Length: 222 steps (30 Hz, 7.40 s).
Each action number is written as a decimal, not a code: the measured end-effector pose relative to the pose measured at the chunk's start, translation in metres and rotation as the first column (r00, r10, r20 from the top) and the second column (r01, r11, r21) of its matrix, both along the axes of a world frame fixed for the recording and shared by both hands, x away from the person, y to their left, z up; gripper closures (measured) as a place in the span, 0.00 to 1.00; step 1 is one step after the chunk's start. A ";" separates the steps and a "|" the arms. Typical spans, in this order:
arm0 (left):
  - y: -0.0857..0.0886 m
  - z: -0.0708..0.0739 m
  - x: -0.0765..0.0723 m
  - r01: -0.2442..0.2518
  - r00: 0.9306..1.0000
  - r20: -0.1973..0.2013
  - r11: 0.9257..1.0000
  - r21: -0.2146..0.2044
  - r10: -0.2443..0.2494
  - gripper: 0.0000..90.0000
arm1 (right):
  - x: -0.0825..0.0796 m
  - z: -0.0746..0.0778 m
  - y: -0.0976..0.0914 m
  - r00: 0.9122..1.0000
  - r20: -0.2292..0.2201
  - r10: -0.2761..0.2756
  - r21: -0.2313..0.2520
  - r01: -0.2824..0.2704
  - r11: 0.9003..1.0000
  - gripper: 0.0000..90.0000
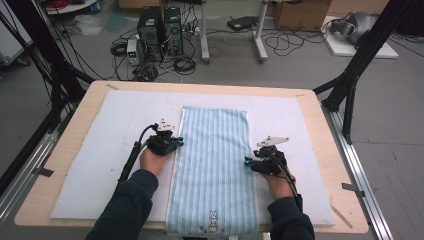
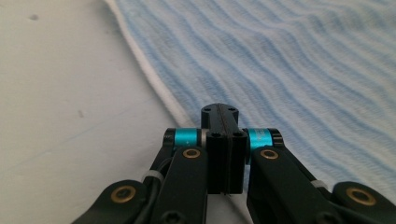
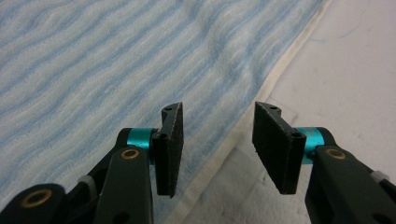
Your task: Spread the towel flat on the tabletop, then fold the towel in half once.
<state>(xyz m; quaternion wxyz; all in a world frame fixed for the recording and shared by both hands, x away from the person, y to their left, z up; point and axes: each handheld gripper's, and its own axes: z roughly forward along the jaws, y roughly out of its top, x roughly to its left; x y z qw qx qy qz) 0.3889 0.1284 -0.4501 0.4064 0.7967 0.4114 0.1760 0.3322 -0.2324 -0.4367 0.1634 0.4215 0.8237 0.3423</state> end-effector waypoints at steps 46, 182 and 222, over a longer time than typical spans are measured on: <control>0.038 0.040 -0.045 0.176 0.960 0.263 0.934 -0.312 -0.093 0.23 | -0.005 0.039 -0.039 0.979 0.201 0.015 0.086 -0.033 0.996 0.12; -0.001 0.010 0.061 -0.048 0.999 -0.013 0.993 -0.112 0.047 0.97 | 0.119 0.009 0.026 0.999 -0.021 -0.040 -0.018 0.040 0.999 0.94; 0.019 0.031 -0.024 0.080 0.997 0.039 0.955 -0.284 -0.072 0.97 | 0.032 0.031 0.004 0.995 0.092 0.043 0.117 -0.053 0.992 0.93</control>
